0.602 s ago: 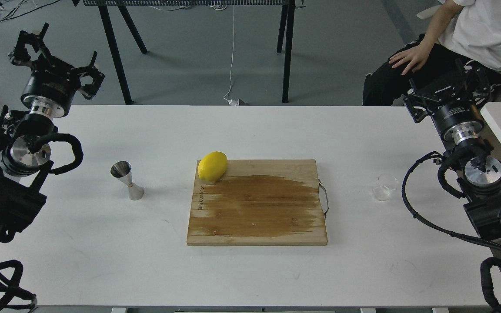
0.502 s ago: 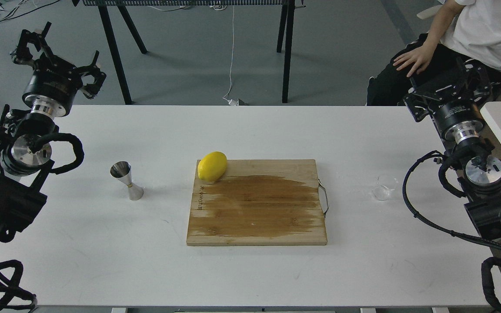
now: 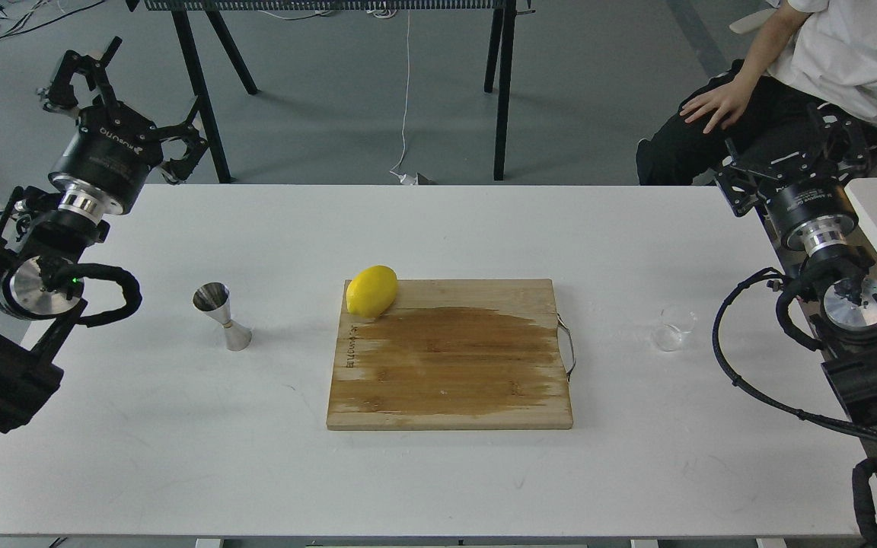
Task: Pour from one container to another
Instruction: 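Move the left gripper toward the metal jigger cup, then close the left gripper around the metal jigger cup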
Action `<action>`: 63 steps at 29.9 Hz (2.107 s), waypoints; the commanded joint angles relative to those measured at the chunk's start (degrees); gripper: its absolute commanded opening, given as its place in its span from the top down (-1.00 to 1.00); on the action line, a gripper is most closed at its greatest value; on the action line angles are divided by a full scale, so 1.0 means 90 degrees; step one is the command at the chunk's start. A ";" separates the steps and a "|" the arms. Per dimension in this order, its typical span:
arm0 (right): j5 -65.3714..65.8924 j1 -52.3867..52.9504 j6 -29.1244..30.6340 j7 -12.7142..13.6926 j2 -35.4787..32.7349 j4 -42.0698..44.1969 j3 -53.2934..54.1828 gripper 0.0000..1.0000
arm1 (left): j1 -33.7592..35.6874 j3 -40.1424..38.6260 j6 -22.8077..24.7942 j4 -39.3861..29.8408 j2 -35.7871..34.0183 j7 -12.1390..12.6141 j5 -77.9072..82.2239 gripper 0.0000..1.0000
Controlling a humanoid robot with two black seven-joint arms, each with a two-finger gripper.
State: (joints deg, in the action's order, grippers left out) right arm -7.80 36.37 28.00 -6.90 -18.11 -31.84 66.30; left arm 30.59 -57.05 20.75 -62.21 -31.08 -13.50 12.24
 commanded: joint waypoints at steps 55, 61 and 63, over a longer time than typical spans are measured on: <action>-0.0041 -0.0857 0.0000 -0.0005 -0.0331 -0.0798 0.0260 -1.00 | -0.1826 0.0744 -0.4698 0.2244 0.1188 -0.0248 1.2529 -0.05; -0.0041 -0.0857 0.0000 -0.0005 -0.0331 -0.0798 0.0260 -1.00 | -0.1787 0.0802 -0.4786 0.2244 0.1236 -0.0267 1.2529 0.32; -0.0051 -0.0857 0.0000 -0.0005 -0.0331 -0.0798 0.0260 -1.00 | -0.1787 0.0812 -0.4786 0.2244 0.1246 -0.0267 1.2529 0.50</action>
State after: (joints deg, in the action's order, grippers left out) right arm -8.24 28.65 28.00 -6.95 -21.13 -39.05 68.64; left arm 14.47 -49.88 -22.29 -42.01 -20.02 -15.85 125.00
